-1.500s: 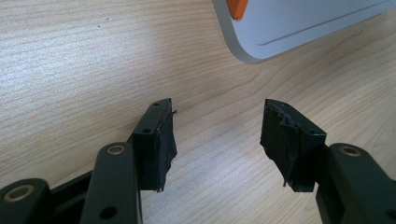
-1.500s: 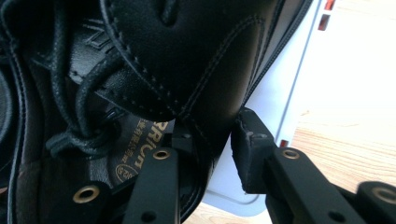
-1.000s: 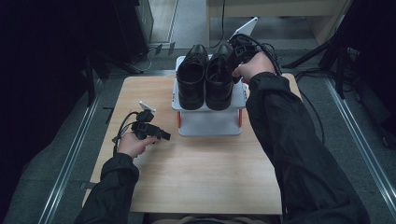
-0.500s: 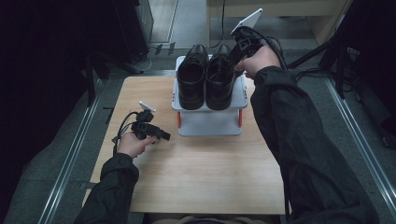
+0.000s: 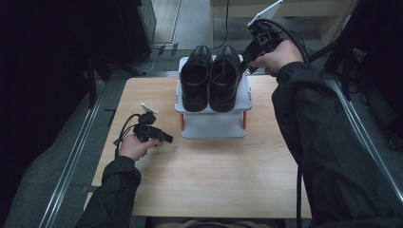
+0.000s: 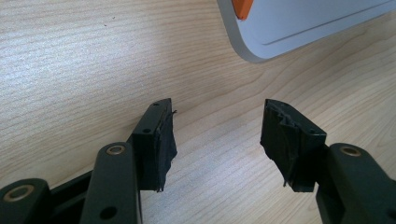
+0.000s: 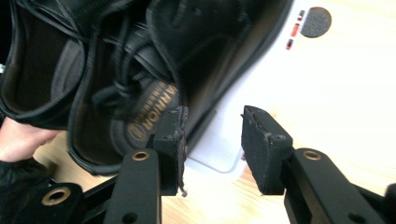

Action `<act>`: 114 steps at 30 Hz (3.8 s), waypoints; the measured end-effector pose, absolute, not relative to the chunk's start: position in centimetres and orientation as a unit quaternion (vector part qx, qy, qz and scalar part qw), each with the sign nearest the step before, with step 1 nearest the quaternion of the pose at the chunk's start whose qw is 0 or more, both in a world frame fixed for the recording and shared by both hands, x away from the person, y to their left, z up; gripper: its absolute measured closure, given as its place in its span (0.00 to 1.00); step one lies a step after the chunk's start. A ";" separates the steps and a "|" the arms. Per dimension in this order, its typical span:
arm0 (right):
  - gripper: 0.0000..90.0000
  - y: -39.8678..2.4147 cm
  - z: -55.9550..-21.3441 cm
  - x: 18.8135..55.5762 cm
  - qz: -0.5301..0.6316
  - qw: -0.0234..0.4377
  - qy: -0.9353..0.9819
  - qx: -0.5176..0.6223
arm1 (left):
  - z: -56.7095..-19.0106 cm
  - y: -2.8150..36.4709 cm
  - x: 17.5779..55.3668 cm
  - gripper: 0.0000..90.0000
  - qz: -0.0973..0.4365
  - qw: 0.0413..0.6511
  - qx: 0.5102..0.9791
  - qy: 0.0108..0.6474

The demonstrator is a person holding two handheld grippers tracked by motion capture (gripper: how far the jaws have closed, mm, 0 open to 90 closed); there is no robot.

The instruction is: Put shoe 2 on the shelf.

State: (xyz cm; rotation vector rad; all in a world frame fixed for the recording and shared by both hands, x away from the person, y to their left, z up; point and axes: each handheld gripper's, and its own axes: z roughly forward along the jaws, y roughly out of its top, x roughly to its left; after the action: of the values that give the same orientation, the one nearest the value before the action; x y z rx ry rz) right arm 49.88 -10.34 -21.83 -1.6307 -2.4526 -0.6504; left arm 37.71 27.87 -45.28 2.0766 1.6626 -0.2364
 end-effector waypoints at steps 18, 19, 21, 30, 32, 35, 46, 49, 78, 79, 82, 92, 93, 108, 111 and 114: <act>0.61 -16.0 -26.9 49.1 -0.232 0.060 -0.821 -0.518 | -45.3 27.8 37.7 0.49 -0.080 0.233 0.759 0.603; 0.61 -16.2 -27.3 49.0 -0.233 0.061 -0.821 -0.518 | -45.3 27.8 37.7 0.49 -0.080 0.233 0.759 0.603; 0.61 -16.6 -28.1 48.9 -0.238 0.065 -0.820 -0.516 | -45.3 27.7 37.7 0.49 -0.079 0.233 0.759 0.603; 0.58 -17.3 -31.1 48.0 -0.252 0.069 -0.826 -0.499 | -45.3 27.7 37.7 0.49 -0.077 0.232 0.760 0.602; 0.58 -17.4 -31.8 47.8 -0.254 0.073 -0.828 -0.495 | -45.4 27.7 37.7 0.49 -0.076 0.232 0.760 0.602; 0.58 -17.5 -32.7 47.5 -0.257 0.076 -0.826 -0.496 | -45.4 27.6 37.7 0.49 -0.075 0.231 0.762 0.600; 0.55 -18.7 -37.1 46.3 -0.264 0.079 -0.829 -0.487 | -45.5 27.2 37.6 0.49 -0.070 0.227 0.766 0.597; 0.55 -19.1 -38.2 45.7 -0.271 0.078 -0.826 -0.489 | -45.6 27.1 37.7 0.49 -0.072 0.225 0.769 0.594; 0.54 -20.3 -45.8 41.6 -0.297 0.081 -0.822 -0.479 | -45.8 26.5 37.6 0.48 -0.067 0.223 0.779 0.582; 0.54 -20.3 -46.0 41.5 -0.300 0.077 -0.821 -0.479 | -45.8 26.5 37.6 0.48 -0.067 0.222 0.780 0.582; 0.54 -20.3 -46.4 41.5 -0.304 0.080 -0.820 -0.479 | -45.8 26.4 37.6 0.48 -0.067 0.222 0.781 0.580; 0.54 -19.9 -47.6 41.2 -0.308 0.076 -0.825 -0.467 | -45.9 26.2 37.6 0.48 -0.066 0.220 0.783 0.578; 0.55 -19.8 -47.7 41.1 -0.304 0.077 -0.827 -0.466 | -45.9 26.2 37.6 0.48 -0.065 0.220 0.783 0.578; 0.55 -19.8 -48.0 40.2 -0.304 0.047 -0.833 -0.459 | -45.9 26.2 37.6 0.48 -0.063 0.218 0.785 0.577; 0.55 -19.8 -47.8 40.2 -0.311 0.045 -0.831 -0.460 | -45.9 26.1 37.6 0.48 -0.063 0.218 0.786 0.576; 0.55 -20.0 -47.9 40.2 -0.309 0.048 -0.830 -0.461 | -45.8 26.1 37.6 0.47 -0.064 0.219 0.785 0.576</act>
State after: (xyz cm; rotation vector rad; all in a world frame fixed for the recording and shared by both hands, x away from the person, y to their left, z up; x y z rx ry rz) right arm 40.24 -19.95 -47.92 -1.4071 -2.5320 -0.9430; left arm 37.57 26.08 -45.84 2.1715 1.5936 -0.1762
